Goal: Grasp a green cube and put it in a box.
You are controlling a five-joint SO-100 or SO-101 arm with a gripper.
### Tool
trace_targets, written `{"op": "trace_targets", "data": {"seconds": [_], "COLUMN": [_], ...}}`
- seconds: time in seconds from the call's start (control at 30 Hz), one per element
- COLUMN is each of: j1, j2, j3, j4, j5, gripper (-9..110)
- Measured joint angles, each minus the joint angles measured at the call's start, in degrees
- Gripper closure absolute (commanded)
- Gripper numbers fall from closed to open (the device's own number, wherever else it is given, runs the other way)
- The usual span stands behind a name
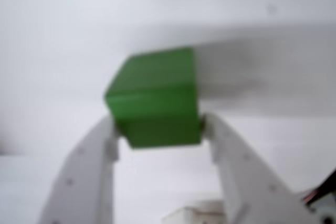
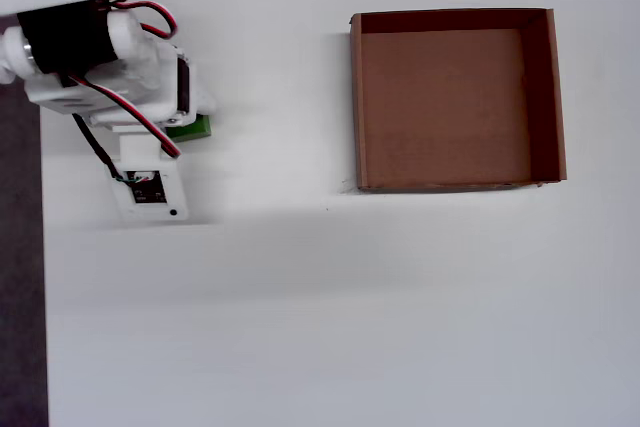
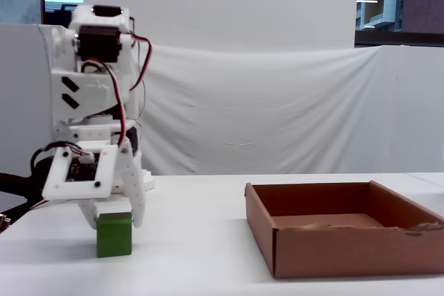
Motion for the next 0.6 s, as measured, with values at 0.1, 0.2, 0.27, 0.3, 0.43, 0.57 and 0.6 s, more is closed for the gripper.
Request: {"op": "trace_targets", "data": {"seconds": [0.1,0.2,0.27,0.3,0.43,0.57,0.6], "j1": [0.00,0.00,0.00,0.00,0.00,0.00,0.00], "j2": [0.00,0.00,0.00,0.00,0.00,0.00,0.00], "j3": [0.53,0.79,0.79,0.79,0.79,0.79,0.79], "j4": [-0.44,-0.62,-0.62,-0.62,-0.88,-1.14,-1.14], "j5": [0.00,0.00,0.00,0.00,0.00,0.00,0.00], "gripper": [84,86,86,87,87,88,88]}}
